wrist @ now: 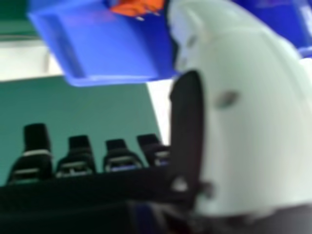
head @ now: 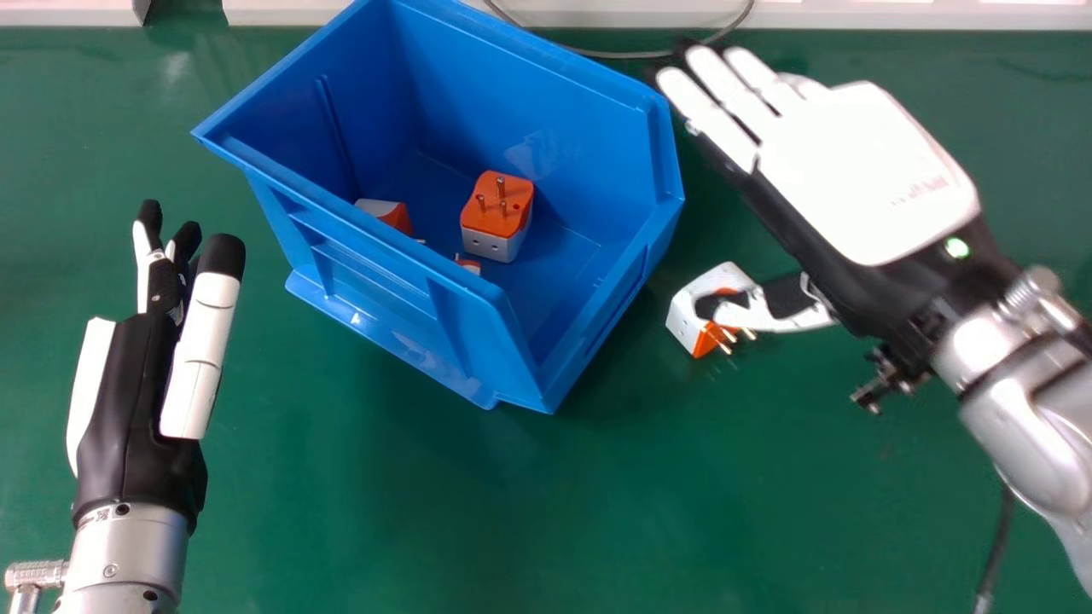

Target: Pick all objects and put in blue box

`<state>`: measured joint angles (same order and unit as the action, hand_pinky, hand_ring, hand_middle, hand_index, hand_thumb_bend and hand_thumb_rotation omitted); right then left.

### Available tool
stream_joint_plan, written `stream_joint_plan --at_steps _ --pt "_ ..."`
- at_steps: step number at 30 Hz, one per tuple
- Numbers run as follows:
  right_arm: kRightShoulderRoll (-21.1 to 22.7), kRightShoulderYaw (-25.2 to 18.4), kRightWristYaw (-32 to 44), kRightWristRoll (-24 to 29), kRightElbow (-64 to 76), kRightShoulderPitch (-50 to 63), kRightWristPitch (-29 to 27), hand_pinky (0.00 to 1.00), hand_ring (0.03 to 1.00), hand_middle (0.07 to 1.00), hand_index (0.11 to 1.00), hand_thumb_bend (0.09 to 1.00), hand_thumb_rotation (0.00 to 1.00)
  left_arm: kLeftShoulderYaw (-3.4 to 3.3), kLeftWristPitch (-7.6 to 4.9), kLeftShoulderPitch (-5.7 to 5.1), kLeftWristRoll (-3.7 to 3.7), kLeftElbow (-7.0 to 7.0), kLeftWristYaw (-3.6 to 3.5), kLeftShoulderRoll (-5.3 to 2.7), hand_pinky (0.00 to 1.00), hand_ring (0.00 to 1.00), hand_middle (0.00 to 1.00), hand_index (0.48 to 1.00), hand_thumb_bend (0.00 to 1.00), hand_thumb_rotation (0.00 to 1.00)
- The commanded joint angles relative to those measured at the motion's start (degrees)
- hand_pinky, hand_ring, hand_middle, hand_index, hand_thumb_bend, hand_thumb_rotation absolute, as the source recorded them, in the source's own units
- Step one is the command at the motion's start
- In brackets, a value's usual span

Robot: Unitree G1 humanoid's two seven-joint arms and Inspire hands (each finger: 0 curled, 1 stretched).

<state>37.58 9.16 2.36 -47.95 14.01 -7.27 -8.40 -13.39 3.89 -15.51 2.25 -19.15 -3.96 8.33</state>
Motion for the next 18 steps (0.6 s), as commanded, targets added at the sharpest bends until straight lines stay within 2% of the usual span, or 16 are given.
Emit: stream_joint_plan --at_steps 1,7,12,18 --pt "-0.41 -2.27 0.37 0.87 2.01 1.36 0.99 0.84 0.963 0.999 0.983 0.442 0.36 -0.13 -0.25 0.19 -0.08 -0.36 0.02 0.50 0.96 0.99 1.00 0.987 0.79 0.95" --pt "0.82 -1.12 -0.76 -1.65 -4.26 0.55 0.21 0.81 0.946 0.985 0.966 0.475 0.48 0.00 -0.47 0.41 -0.03 -0.07 0.21 0.21 0.95 0.99 1.00 0.983 0.77 0.95" --pt "2.63 0.95 -2.46 -4.76 -12.69 -3.52 -3.37 0.79 0.935 0.976 0.954 0.479 0.49 0.10 -0.64 0.58 0.00 0.33 0.36 0.09 0.95 0.99 1.00 0.981 0.78 0.94" --pt "3.31 4.74 -3.04 -7.76 -21.45 -9.39 -6.23 0.78 0.918 0.963 0.943 0.475 0.47 0.11 -0.57 0.52 -0.02 0.08 0.44 0.12 0.95 0.99 1.00 0.983 0.77 0.94"
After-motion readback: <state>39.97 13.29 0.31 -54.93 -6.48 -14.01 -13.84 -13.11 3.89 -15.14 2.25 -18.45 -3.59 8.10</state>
